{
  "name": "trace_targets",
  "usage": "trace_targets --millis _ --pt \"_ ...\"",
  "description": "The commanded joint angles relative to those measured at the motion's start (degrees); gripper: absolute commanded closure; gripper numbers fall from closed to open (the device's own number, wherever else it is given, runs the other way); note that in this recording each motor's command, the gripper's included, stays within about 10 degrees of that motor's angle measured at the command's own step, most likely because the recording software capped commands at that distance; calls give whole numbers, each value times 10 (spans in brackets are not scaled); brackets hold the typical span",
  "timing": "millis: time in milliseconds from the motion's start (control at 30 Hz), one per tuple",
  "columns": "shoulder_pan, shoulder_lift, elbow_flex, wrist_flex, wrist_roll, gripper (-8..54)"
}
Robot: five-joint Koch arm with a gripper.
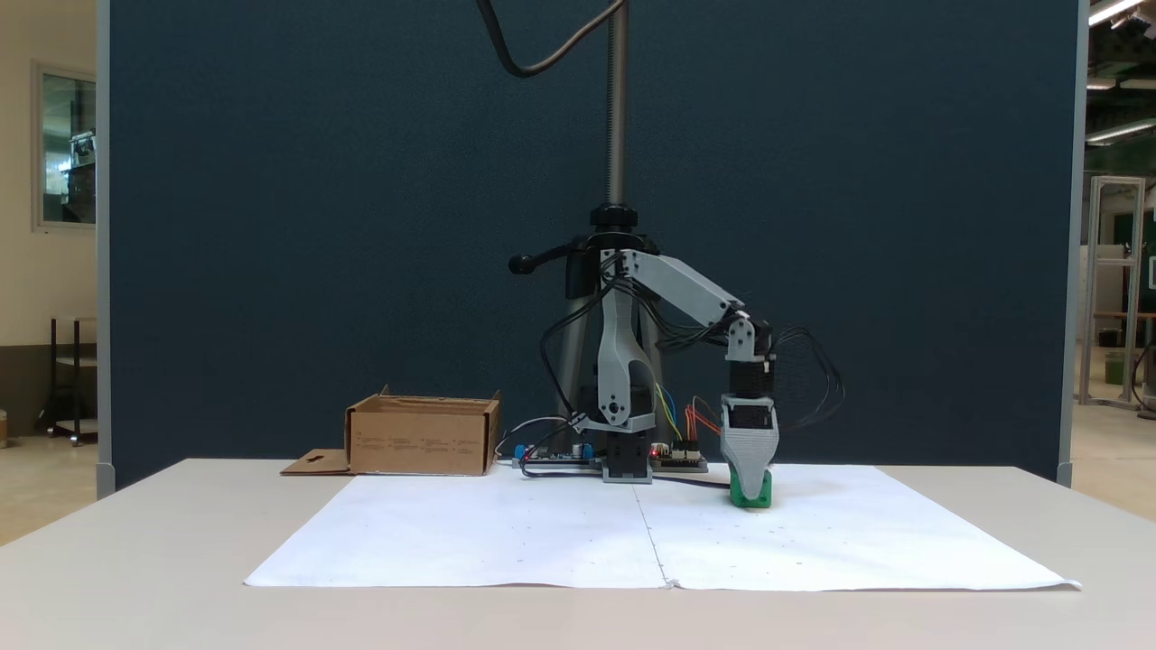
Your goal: Grasp a green dice and put it in the bin.
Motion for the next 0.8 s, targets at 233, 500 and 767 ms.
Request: trace_targets --millis 233,500,767 --pt "-4 -9 -1 -15 33 138" --pt "1 -11 5 -30 35 289" --pt "38 -11 5 -31 22 335"
